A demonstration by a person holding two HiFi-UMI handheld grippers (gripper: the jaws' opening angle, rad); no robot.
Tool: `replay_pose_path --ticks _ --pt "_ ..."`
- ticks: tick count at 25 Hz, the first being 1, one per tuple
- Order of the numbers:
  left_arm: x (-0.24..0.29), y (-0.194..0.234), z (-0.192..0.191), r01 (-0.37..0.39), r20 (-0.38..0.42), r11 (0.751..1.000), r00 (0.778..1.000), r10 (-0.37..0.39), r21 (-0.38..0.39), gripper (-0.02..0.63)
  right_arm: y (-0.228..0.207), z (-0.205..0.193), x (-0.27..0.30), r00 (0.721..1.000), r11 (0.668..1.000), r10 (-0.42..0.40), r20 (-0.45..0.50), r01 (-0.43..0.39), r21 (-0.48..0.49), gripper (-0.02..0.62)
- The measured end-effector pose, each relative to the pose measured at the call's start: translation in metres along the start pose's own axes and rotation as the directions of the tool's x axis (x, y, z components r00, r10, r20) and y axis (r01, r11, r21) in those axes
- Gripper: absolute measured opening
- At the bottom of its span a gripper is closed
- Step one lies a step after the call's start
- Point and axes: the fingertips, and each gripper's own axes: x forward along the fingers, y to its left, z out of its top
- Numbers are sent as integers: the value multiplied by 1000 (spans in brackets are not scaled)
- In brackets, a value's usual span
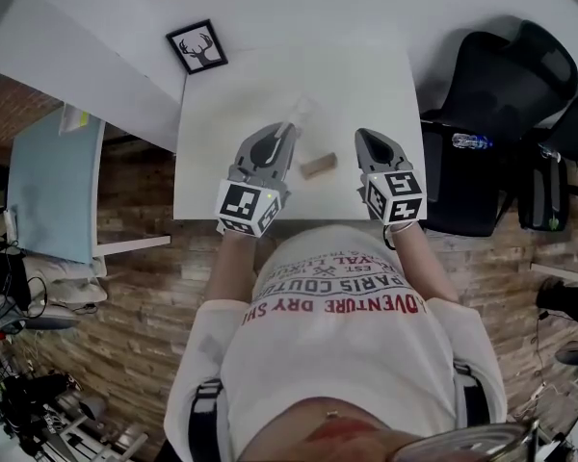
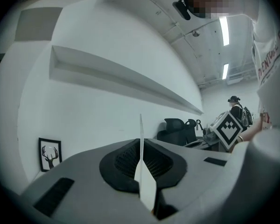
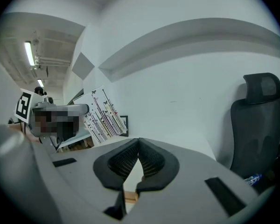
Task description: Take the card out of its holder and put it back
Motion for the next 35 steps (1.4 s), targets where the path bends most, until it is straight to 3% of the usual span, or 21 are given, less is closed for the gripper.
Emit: replay_pose_path --ticks 27,35 --pt "6 -8 -4 -20 -13 1000 1000 20 9 36 -6 -1 -1 999 999 33 -8 -33 -2 20" --pt "10 -9 -23 57 -74 998 996 -57 -2 37 -8 -12 3 999 999 31 -36 -30 12 20"
